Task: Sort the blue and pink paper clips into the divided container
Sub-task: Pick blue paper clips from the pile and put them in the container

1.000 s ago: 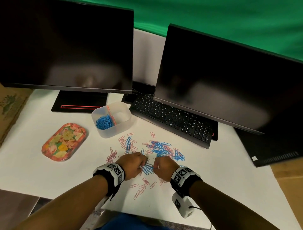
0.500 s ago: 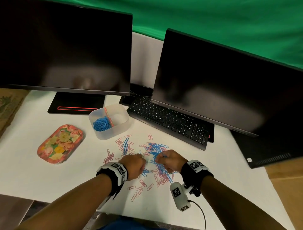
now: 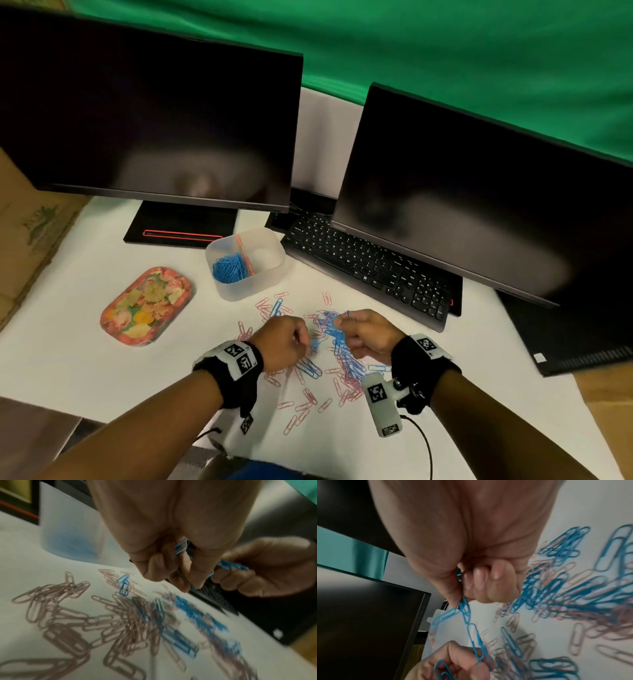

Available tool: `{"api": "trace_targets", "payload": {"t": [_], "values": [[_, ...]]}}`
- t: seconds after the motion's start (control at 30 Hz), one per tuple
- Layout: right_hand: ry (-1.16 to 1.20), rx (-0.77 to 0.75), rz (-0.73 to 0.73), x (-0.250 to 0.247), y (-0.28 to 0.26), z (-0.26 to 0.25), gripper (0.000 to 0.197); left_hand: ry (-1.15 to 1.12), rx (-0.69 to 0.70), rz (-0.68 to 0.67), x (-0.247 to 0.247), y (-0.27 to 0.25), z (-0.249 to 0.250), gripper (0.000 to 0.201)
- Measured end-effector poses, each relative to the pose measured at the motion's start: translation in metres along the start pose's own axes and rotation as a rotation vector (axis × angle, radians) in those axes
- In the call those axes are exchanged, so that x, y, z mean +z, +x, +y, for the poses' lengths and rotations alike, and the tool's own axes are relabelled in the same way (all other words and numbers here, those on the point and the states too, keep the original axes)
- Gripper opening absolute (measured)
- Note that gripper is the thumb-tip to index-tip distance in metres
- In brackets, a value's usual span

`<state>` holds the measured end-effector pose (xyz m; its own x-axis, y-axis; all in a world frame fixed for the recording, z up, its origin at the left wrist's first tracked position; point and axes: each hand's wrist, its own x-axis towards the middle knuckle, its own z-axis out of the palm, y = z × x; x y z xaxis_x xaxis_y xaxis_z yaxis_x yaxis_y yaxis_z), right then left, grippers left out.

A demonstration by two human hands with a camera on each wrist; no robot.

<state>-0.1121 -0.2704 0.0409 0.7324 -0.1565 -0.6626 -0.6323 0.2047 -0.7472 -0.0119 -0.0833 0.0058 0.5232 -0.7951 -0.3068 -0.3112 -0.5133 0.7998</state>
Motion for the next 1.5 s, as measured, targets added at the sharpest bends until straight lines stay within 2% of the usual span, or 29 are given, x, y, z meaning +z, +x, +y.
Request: {"api": "trace_targets", "payload": {"t": [0.17,0.3,0.4,0.47,0.57,0.67,0.73,0.8,0.83,0.93,0.97,1.03,1.13,1.23,1.3,1.37,1.43,1.5], "values": [[0.058,-0.03,0.017,0.026,0.017,-0.03,0.018,-0.329,-0.086,0.23,-0.037,-0.007,0.0,0.022],[0.053,-0.057,0.031,0.065,0.042,-0.063,0.02,-0.561,-0.266,0.518,-0.074,-0.006,-0.008,0.02],[0.006,-0.051,0.07,0.1,0.066,-0.085,0.025,-0.653,-0.375,0.651,-0.1,0.0,-0.014,0.021],[-0.064,-0.043,0.092,0.117,0.081,-0.098,0.027,-0.663,-0.433,0.67,-0.112,0.005,-0.018,0.022],[-0.342,-0.049,0.108,0.137,0.102,-0.117,0.02,-0.655,-0.479,0.669,-0.126,0.009,-0.024,0.017],[-0.49,-0.061,0.21,0.151,0.119,-0.129,0.016,-0.693,-0.509,0.648,-0.133,0.014,-0.029,0.014],[-0.596,-0.062,0.238,0.155,0.136,-0.13,0.029,-0.724,-0.523,0.632,-0.136,0.018,-0.032,0.014],[-0.647,-0.077,0.243,0.155,0.162,-0.127,0.029,-0.724,-0.525,0.618,-0.138,0.021,-0.036,0.014],[-0.669,-0.076,0.216,0.161,0.158,-0.133,0.026,-0.721,-0.531,0.619,-0.139,0.021,-0.034,0.021],[-0.633,-0.065,0.149,0.175,0.147,-0.146,0.009,-0.616,-0.53,0.634,-0.14,0.022,-0.04,0.057],[-0.607,-0.064,0.15,0.177,0.145,-0.148,0.009,-0.589,-0.526,0.634,-0.141,0.02,-0.037,0.059],[-0.568,-0.049,0.146,0.179,0.14,-0.151,0.006,-0.549,-0.516,0.633,-0.142,0.019,-0.035,0.051],[-0.574,-0.063,0.151,0.177,0.141,-0.148,0.004,-0.489,-0.485,0.65,-0.142,0.018,-0.035,0.041],[-0.508,-0.076,0.126,0.167,0.14,-0.145,0.019,-0.467,-0.431,0.676,-0.14,0.015,-0.037,0.025],[-0.473,-0.112,0.071,0.158,0.132,-0.148,0.009,-0.45,-0.384,0.713,-0.134,0.011,-0.034,0.026],[-0.436,-0.157,0.115,0.144,0.116,-0.148,0.019,-0.351,-0.29,0.724,-0.123,0.007,-0.023,0.025],[-0.382,-0.174,0.144,0.124,0.098,-0.137,0.026,-0.22,-0.184,0.639,-0.107,0.001,-0.013,0.021],[-0.479,-0.204,0.163,0.1,0.082,-0.115,0.027,-0.113,-0.109,0.474,-0.088,-0.001,-0.008,0.02]]}}
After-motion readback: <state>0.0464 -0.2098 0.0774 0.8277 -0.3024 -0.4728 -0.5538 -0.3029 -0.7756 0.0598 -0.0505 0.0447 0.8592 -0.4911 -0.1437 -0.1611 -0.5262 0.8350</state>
